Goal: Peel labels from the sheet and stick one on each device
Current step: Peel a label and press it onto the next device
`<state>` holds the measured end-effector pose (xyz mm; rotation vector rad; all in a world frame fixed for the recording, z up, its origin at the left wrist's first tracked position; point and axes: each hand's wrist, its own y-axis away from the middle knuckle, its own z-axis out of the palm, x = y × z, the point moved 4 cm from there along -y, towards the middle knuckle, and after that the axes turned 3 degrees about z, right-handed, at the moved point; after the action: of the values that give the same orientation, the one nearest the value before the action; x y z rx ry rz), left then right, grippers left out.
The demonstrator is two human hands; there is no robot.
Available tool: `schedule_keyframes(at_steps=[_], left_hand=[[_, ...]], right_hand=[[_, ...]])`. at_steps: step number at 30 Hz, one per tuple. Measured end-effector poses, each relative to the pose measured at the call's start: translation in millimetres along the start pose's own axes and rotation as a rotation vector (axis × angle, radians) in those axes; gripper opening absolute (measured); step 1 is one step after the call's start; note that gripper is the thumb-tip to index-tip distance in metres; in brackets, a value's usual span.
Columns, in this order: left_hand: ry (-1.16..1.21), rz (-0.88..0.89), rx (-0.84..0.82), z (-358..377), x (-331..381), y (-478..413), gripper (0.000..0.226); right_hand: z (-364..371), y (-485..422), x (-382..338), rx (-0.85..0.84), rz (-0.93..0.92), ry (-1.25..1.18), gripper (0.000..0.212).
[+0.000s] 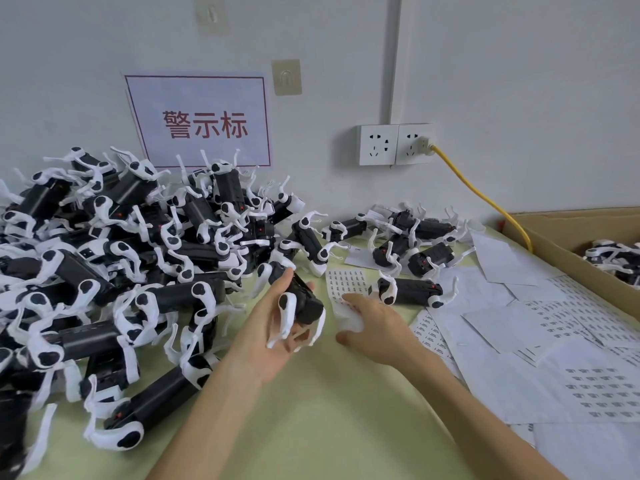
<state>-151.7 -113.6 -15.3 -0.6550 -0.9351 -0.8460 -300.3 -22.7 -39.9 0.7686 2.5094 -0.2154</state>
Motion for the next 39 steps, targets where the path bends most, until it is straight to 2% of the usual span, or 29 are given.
schedule_keyframes(at_steps=[5,7,9,13,15,19,23,30,36,39], left_hand=[[-0.046,-0.064,0.088,-10,-3,-3,0.071],[-0.005,-0.112,0.16,-12,-4,-3,0.05],[0.072,-0.139,0.239,-15,-8,-5,0.038],[0.031,-0.142,0.255,-10,-13,-6,0.047],[0.038,-0.119,0.308,-14,-13,-6,0.034],[-0.024,-0.084,0.406,-24,-12,-5,0.033],[-0.023,-0.092,0.419,-23,-9,-4,0.03],[-0.04,-0.146,0.477,-22,-10,-1,0.035],[-0.085,-0.209,0.398,-22,-11,-1,0.029],[-0.036,-0.245,0.383,-20,-13,-1,0.031]], right_hand=[[-10,3,-7,0.099,-0.04,-0.159,0.067],[-11,3,-9,0.113,-0.091,-0.182,0.065],[-10,2,-9,0.092,-0.105,-0.195,0.067],[-2,-1,-3,-0.046,-0.038,-0.123,0.086],[1,-3,0,-0.096,-0.018,-0.076,0.094],[5,-6,3,-0.136,-0.029,0.009,0.101],[7,-8,6,-0.156,-0.019,0.037,0.103],[3,-4,1,-0.064,-0.03,0.026,0.093],[-2,1,-6,0.038,-0.066,-0.097,0.073],[-4,1,-7,0.008,-0.075,-0.137,0.069]])
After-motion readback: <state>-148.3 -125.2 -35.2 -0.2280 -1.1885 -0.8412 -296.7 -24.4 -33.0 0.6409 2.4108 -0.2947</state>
